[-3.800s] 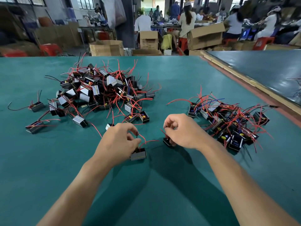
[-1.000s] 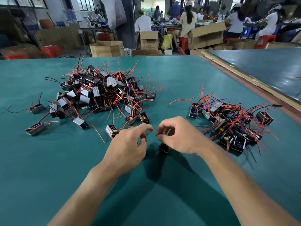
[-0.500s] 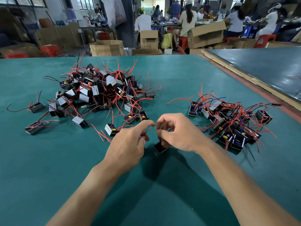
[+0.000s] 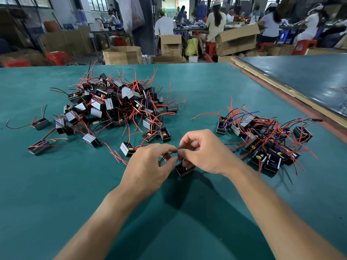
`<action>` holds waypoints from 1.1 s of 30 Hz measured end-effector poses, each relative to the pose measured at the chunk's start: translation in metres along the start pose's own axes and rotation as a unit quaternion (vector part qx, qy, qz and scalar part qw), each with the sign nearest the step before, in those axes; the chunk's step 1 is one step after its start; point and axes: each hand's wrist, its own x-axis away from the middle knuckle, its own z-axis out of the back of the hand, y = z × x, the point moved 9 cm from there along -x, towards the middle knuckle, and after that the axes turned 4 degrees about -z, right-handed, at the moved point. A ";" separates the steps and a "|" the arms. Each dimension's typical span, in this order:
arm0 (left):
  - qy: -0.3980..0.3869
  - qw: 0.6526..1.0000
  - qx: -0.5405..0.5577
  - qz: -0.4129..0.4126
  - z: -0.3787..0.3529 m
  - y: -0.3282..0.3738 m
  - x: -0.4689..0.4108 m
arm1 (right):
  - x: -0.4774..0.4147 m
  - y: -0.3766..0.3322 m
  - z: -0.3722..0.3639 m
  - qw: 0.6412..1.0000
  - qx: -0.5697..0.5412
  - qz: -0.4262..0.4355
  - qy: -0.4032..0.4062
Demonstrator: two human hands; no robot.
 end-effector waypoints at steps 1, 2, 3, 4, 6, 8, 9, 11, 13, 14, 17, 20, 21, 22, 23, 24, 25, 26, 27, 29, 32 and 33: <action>0.005 1.000 0.000 0.001 0.000 0.000 0.001 | 0.000 0.000 -0.001 1.000 -0.002 0.001 -0.001; 0.007 1.000 -0.002 0.000 0.001 0.000 0.001 | 0.000 -0.001 -0.001 1.000 -0.004 0.002 0.000; 0.010 1.000 -0.003 -0.003 0.000 0.001 0.001 | 0.000 -0.001 -0.002 1.000 -0.006 0.003 0.001; 0.014 1.000 -0.004 -0.005 0.000 0.002 0.001 | 0.000 -0.002 -0.002 1.000 -0.006 0.006 0.001; 0.020 1.000 -0.004 -0.006 0.000 0.002 0.001 | 0.000 -0.004 -0.002 1.000 0.001 0.013 0.000; 0.025 1.000 0.006 -0.001 0.001 0.001 0.001 | 0.000 -0.006 -0.001 1.000 0.005 0.022 0.005; 0.026 1.000 0.011 0.002 0.001 0.000 0.000 | 0.000 -0.007 0.000 1.000 0.009 0.028 0.009; 0.026 0.999 0.018 0.008 0.001 -0.001 0.000 | 0.000 -0.010 0.002 0.999 0.026 0.040 0.019; 0.024 0.999 0.019 0.011 0.001 -0.002 0.000 | 0.001 -0.013 0.003 0.997 0.042 0.052 0.030; 0.024 0.999 0.019 0.013 0.001 -0.002 0.000 | 0.002 -0.014 0.004 0.997 0.047 0.057 0.035; 0.024 0.999 0.021 0.023 0.000 -0.003 0.001 | 0.005 -0.019 0.004 0.994 0.064 0.073 0.044; 0.028 0.999 0.017 0.023 0.001 -0.002 0.000 | 0.005 -0.019 0.005 0.993 0.079 0.070 0.058; 0.029 0.999 0.017 0.023 0.001 -0.001 0.000 | 0.004 -0.018 0.006 0.993 0.081 0.067 0.060; 0.030 0.999 0.018 0.023 0.001 -0.001 0.000 | 0.004 -0.018 0.006 0.993 0.082 0.064 0.060; 0.031 0.999 0.019 0.024 0.001 -0.001 0.000 | 0.004 -0.018 0.006 0.993 0.083 0.063 0.060; 0.032 0.999 0.021 0.025 0.001 -0.001 0.000 | 0.004 -0.018 0.006 0.993 0.084 0.061 0.060; 0.033 0.999 0.022 0.025 0.001 -0.001 0.000 | 0.004 -0.018 0.006 0.993 0.085 0.059 0.059; 0.033 0.999 0.022 0.025 0.001 -0.001 0.001 | 0.004 -0.017 0.005 0.993 0.087 0.057 0.058; 0.032 0.999 0.022 0.025 0.001 -0.002 0.001 | 0.004 -0.017 0.005 0.993 0.089 0.055 0.056; 0.030 0.999 0.021 0.023 0.001 -0.001 0.001 | 0.004 -0.016 0.003 0.993 0.092 0.050 0.054; 0.035 0.999 0.019 0.020 0.002 0.001 0.000 | 0.003 -0.015 0.002 0.994 0.089 0.041 0.047; 0.034 0.999 0.019 0.021 0.002 0.001 0.001 | 0.003 -0.014 0.001 0.995 0.080 0.038 0.044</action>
